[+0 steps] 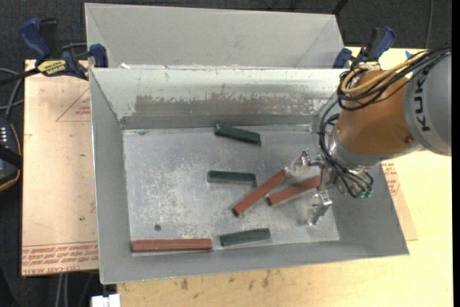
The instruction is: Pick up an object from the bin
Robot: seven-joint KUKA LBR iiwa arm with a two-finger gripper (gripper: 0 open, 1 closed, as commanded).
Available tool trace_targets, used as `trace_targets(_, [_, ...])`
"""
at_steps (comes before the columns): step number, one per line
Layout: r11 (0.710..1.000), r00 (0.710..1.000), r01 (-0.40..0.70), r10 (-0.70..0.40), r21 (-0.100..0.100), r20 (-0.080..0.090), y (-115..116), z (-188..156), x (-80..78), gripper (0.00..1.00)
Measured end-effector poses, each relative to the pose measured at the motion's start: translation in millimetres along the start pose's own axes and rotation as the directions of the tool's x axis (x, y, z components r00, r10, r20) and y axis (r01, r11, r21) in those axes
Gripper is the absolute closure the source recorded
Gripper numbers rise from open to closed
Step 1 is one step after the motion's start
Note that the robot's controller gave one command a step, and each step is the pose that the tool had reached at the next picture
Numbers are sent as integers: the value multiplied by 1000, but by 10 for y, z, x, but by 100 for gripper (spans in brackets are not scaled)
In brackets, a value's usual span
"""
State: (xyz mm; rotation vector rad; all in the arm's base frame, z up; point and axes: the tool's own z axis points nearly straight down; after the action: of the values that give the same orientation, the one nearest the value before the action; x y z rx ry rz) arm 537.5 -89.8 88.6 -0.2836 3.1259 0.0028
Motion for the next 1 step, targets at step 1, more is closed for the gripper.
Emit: trace_targets(1, [964, 963, -267, 267, 8, 18, 53, 64, -389, 100])
